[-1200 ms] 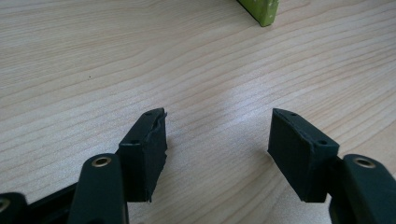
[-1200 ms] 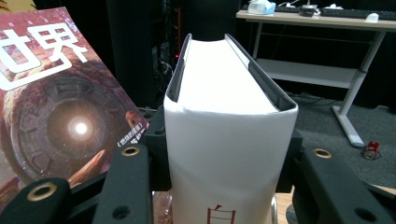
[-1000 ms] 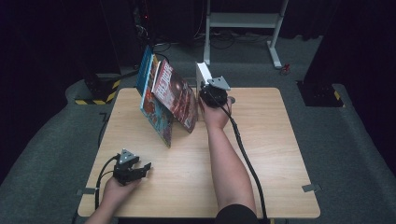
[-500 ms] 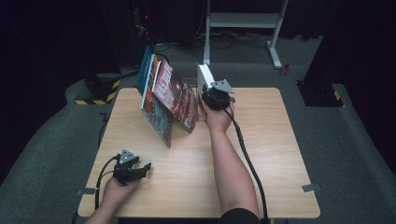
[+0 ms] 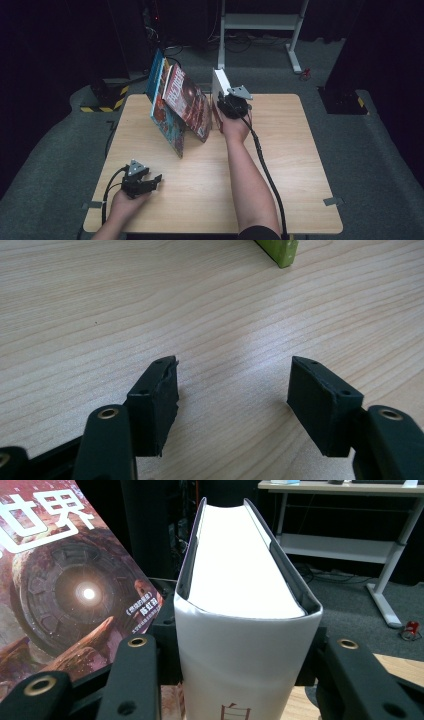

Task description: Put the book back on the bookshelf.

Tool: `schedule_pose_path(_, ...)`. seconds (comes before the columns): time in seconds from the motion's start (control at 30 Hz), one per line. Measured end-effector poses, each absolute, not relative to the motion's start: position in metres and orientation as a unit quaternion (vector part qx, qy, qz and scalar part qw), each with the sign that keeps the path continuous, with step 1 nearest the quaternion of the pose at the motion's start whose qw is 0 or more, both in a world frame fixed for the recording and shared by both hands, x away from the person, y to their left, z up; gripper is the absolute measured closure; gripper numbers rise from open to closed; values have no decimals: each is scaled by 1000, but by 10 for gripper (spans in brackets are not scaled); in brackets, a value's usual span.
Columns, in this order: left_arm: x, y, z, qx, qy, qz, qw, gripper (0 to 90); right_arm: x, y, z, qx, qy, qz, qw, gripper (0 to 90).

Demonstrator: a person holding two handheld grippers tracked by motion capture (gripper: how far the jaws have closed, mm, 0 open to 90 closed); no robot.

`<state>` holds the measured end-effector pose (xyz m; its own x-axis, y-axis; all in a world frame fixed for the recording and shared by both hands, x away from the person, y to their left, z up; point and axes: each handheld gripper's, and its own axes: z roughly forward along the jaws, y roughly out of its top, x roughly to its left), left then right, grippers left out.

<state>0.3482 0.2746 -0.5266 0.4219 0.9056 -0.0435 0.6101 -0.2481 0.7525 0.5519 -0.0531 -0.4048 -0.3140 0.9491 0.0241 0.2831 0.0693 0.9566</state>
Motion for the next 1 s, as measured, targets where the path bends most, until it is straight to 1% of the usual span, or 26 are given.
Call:
schedule_pose_path(0.2,348,275,-527,763,496,206,359,369,552,-54,-404,477,647,489,338,525)
schedule_pose_path(0.37,349,275,-527,763,497,205,360,369,552,-53,-404,477,649,489,337,502)
schedule_pose_path(0.7,349,275,-527,763,496,205,360,369,551,-55,-402,478,652,488,328,419)
schedule_pose_path(1.0,349,275,-527,763,496,204,361,370,551,-57,-402,482,656,487,318,295)
